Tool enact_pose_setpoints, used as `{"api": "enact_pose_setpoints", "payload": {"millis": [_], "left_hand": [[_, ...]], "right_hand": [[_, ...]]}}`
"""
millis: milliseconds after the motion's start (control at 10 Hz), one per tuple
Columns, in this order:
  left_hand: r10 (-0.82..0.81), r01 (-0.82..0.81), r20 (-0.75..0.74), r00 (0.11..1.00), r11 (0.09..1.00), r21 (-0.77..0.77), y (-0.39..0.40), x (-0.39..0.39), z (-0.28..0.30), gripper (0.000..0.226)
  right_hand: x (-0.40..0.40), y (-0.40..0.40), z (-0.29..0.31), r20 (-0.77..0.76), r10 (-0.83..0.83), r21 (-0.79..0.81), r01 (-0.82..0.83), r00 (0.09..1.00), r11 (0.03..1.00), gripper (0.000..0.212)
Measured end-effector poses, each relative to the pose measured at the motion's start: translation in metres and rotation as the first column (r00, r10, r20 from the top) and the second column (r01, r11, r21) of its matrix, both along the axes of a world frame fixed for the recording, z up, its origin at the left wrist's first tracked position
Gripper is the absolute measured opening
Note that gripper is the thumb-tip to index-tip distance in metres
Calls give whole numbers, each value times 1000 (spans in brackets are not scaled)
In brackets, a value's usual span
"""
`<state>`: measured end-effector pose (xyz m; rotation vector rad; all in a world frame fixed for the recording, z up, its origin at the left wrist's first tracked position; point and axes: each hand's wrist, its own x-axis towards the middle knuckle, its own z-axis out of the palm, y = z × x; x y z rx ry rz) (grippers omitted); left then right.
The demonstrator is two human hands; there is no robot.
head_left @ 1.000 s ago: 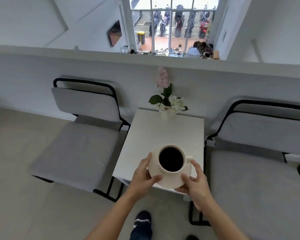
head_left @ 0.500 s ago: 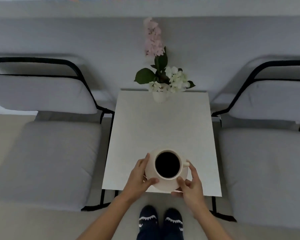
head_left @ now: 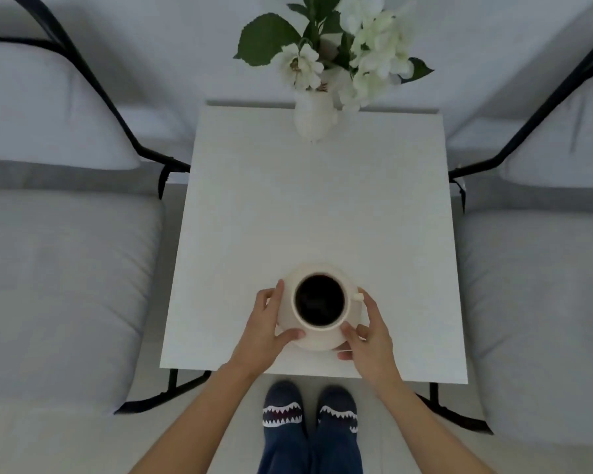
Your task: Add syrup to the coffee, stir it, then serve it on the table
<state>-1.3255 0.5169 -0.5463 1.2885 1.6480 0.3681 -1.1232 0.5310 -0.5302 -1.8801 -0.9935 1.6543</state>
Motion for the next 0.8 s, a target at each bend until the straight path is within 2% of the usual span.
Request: {"api": "enact_pose_setpoints", "payload": {"millis": [300,500,600,700,800], "left_hand": [[-47,45,-78,996,999,-26,-3,-1,-10,96],[-155,159,-279,948,987,-7,2,-1,-9,95],[-204,222,-425,882,975,-7,4,-3,-9,93],[-239,267,-487,840,964,-12,5,-6,-8,93],[-199,217,-413,889,976,-2,3,-18,-3,92]], "right_hand": [[1,-6,-23,102,108,29,-111,989,993,68],[-1,-5,-24,155,188,46,-198,970,979,70],[2,2,-21,167,274,8,-279,947,960,71],[7,10,-12,154,389,-104,-376,908,921,71],[30,27,17,224,434,-190,-397,873,898,68]]}}
